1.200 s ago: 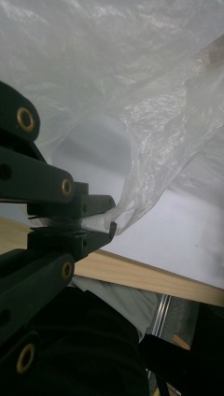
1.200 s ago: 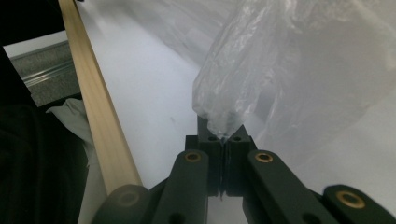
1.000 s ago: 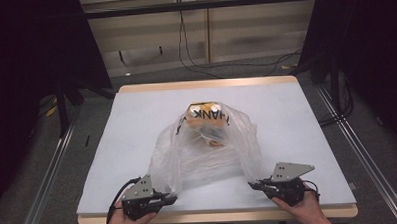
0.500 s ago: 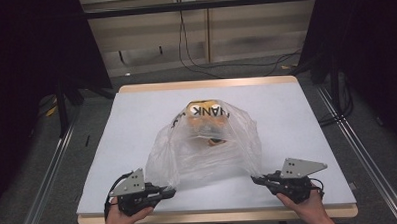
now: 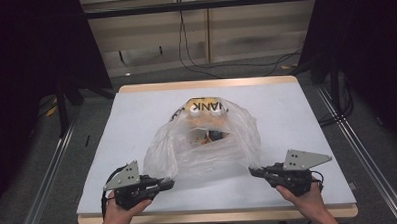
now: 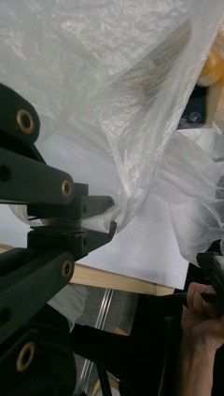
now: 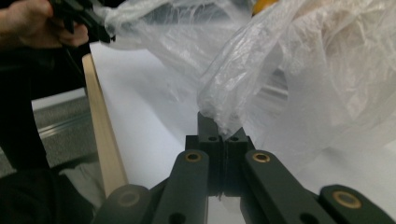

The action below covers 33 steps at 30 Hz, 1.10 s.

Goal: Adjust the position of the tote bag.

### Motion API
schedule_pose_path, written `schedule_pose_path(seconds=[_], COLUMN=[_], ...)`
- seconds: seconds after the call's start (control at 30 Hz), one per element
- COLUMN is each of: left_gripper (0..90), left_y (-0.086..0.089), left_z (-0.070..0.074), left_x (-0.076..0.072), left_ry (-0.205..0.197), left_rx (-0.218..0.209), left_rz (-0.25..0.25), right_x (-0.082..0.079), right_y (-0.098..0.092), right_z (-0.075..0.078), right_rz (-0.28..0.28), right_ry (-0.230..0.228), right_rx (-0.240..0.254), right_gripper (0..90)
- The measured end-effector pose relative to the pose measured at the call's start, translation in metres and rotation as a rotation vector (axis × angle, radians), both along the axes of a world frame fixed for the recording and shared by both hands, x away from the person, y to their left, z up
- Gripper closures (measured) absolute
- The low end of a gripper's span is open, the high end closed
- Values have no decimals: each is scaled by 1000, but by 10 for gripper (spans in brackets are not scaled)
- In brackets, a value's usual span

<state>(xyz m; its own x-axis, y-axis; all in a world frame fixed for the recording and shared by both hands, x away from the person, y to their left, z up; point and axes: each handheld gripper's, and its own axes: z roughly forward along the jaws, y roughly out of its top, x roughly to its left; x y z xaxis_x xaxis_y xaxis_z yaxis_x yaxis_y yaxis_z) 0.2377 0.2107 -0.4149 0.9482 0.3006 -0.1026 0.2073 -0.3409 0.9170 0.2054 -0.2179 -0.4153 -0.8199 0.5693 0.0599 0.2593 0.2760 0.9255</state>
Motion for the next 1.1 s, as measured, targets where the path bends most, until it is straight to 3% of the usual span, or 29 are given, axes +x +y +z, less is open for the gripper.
schedule_pose_path(seconds=[0.27,0.67,0.9,1.1], left_gripper=[863,866,867,867], left_y=[-2,3,-5,-17], left_z=[13,42,60,75], left_x=[3,17,26,37], left_ry=[-34,-79,-119,-139], left_rx=[-7,-89,-85,-79], left_rz=[-13,16,8,-5], right_x=[6,25,31,39], right_y=[3,3,4,0], right_z=[14,47,56,69], right_rz=[16,18,13,-2], right_ry=[-36,-120,-145,-176], right_rx=[10,37,37,73], right_gripper=[896,897,897,897])
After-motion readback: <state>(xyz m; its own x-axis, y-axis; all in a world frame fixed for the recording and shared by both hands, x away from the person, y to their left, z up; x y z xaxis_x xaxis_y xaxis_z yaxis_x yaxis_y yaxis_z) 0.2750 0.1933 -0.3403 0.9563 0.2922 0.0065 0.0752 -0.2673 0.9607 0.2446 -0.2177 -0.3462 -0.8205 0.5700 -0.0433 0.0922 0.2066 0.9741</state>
